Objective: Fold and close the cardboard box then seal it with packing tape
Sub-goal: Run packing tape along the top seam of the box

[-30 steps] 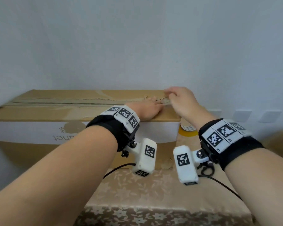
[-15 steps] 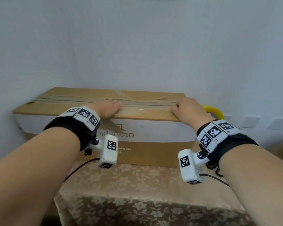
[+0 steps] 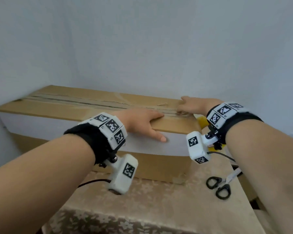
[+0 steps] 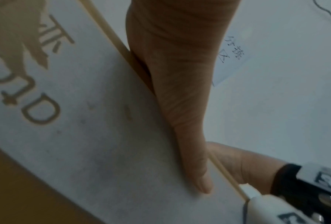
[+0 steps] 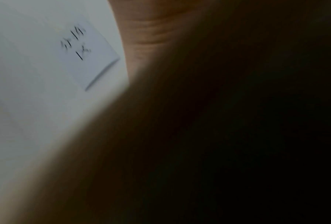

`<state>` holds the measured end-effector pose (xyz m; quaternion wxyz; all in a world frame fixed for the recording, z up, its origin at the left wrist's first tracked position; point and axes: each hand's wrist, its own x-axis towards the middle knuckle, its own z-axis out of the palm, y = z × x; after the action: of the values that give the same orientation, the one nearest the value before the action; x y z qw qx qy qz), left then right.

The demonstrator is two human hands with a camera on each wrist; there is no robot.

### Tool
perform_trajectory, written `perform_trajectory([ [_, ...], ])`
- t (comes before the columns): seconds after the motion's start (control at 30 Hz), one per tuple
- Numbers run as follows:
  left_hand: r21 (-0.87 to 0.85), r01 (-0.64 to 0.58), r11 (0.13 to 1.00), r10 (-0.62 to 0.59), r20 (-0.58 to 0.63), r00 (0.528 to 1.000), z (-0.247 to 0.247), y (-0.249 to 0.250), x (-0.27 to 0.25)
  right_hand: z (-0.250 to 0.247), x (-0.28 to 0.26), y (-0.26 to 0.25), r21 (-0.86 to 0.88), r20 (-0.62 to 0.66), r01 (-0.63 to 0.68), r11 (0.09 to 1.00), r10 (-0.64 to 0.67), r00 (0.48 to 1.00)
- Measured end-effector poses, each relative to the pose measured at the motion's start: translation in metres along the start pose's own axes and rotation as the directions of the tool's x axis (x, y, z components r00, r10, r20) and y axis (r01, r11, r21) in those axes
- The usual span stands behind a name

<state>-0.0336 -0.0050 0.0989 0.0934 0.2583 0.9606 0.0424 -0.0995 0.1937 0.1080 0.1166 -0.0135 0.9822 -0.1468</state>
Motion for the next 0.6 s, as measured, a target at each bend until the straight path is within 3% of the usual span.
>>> perform_trajectory([
  [0.23,0.039,-0.025,0.999,0.026,-0.01,1.0,0.003,-0.002,-0.008,0.005,0.002,0.012,0.07,-0.008,0.021,0.997,-0.02,1.0],
  [0.6,0.087,-0.087,0.992,0.084,0.042,0.996,-0.003,0.003,-0.061,0.024,-0.08,0.008,0.246,-0.091,0.06,0.967,-0.038,0.995],
])
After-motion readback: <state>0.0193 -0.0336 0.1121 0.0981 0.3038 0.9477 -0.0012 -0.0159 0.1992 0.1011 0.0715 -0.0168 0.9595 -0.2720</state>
